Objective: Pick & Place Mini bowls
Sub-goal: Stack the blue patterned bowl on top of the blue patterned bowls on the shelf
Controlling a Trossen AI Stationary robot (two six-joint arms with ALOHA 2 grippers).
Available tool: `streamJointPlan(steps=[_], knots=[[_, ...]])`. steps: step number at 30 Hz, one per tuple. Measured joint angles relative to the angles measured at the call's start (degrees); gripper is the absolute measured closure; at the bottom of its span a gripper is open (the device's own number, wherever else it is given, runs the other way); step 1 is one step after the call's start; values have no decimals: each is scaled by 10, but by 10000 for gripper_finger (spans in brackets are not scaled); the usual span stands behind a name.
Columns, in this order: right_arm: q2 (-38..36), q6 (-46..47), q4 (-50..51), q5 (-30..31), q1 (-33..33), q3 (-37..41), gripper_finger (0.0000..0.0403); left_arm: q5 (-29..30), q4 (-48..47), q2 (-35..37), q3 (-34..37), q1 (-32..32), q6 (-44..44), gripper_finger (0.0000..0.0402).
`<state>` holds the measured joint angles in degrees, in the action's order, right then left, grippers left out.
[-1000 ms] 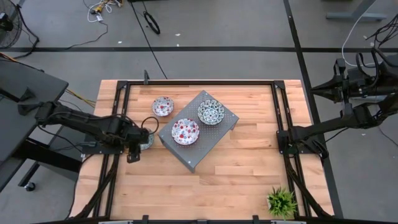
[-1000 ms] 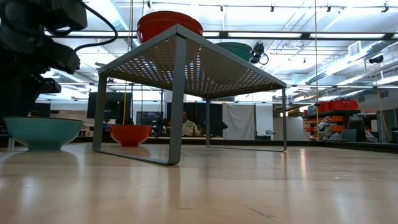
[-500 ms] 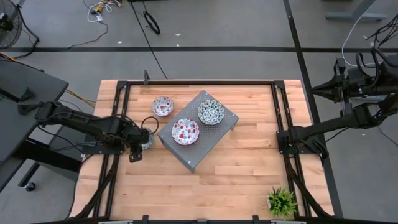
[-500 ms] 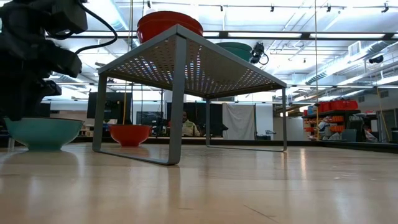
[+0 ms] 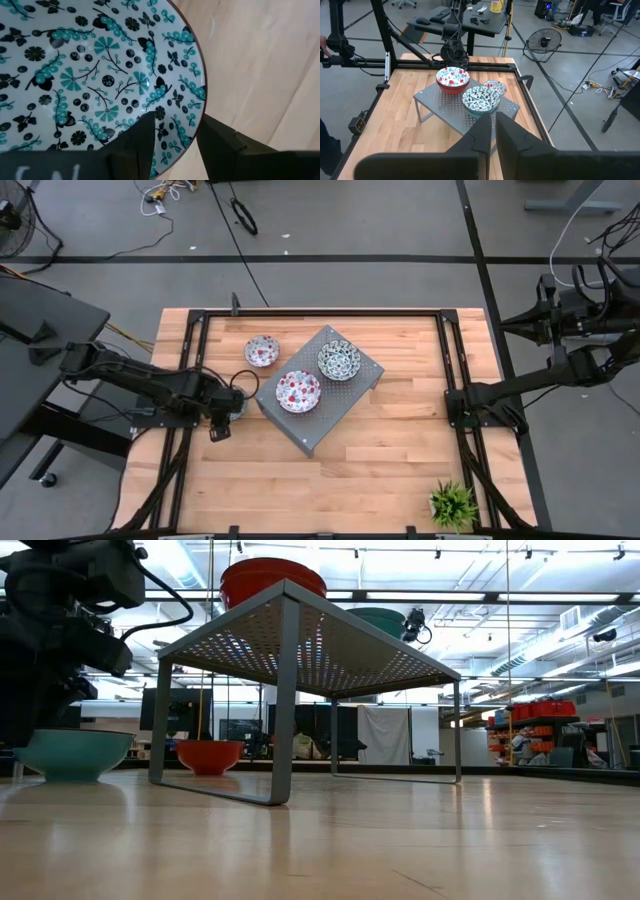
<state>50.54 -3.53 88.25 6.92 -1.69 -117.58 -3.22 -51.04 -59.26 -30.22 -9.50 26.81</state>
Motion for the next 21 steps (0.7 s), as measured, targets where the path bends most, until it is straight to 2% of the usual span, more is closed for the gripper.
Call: streamJointPlan(steps=[5,14,21], knots=[[0,0,0,0,0,0,376,0,0,0,0,0,1,272],[0,0,0,0,0,0,376,0,1,1,-2,0,0,346],[0,0,0,0,0,0,376,-2,1,0,-2,0,0,343]])
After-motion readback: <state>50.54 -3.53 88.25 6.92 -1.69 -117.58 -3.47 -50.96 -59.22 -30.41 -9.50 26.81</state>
